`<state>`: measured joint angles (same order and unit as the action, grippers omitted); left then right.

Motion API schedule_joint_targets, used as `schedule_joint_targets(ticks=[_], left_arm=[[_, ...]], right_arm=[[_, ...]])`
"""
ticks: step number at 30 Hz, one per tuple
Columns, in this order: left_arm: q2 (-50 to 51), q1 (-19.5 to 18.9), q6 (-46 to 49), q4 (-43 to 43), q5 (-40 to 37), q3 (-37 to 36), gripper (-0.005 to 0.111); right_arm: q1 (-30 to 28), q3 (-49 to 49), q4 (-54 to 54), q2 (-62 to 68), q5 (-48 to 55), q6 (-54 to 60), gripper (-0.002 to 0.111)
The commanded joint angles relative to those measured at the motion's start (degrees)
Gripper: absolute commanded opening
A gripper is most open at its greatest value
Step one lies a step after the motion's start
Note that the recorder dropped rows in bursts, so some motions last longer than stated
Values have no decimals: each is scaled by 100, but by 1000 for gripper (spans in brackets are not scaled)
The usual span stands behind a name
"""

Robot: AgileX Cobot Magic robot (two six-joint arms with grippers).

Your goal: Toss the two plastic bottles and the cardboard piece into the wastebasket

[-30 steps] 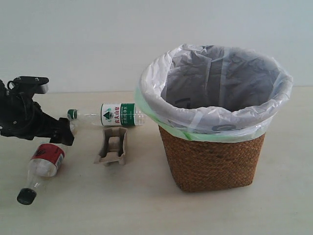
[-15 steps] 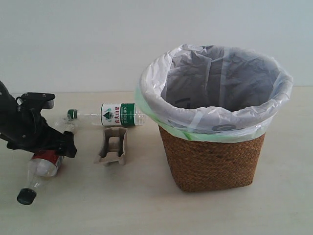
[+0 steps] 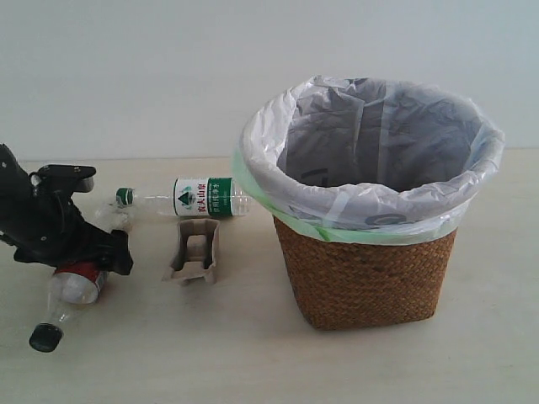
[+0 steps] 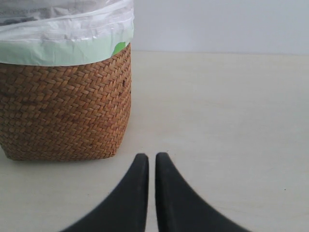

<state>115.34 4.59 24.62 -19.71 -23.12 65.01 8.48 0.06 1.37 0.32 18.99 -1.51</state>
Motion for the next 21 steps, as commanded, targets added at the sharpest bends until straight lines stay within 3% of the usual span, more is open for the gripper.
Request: schedule_joint_targets(ticks=[1, 4, 16, 21], left_arm=[[10, 1, -214, -43, -59, 28, 52], [10, 1, -214, -43, -208, 28, 5], [-847, 1, -284, -11, -289, 28, 4], [-1705, 1, -528, 637, -327, 98, 4]], right_arm=[[8, -6, 46, -32, -44, 20, 2], [8, -6, 46, -32, -44, 20, 2], [8, -6, 46, -32, -44, 20, 2], [8, -6, 46, -32, -44, 20, 2]])
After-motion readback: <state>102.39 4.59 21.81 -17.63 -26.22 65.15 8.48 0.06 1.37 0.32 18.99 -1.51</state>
